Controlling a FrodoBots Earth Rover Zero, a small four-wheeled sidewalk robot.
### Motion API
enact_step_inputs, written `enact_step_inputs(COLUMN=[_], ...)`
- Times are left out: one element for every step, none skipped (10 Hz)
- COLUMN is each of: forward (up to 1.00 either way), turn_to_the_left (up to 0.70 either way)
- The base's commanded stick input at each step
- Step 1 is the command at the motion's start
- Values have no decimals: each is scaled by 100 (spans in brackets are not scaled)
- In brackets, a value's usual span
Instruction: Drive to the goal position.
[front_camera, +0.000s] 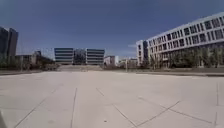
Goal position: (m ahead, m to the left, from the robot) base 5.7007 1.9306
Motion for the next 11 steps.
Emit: enact_step_inputs(forward=[9,9,9,9,9,9,9,9,9,10,9], turn_to_the_left=[-5,-5,-5,-5,-5,-5,-5,-5,-5,-5,-5])
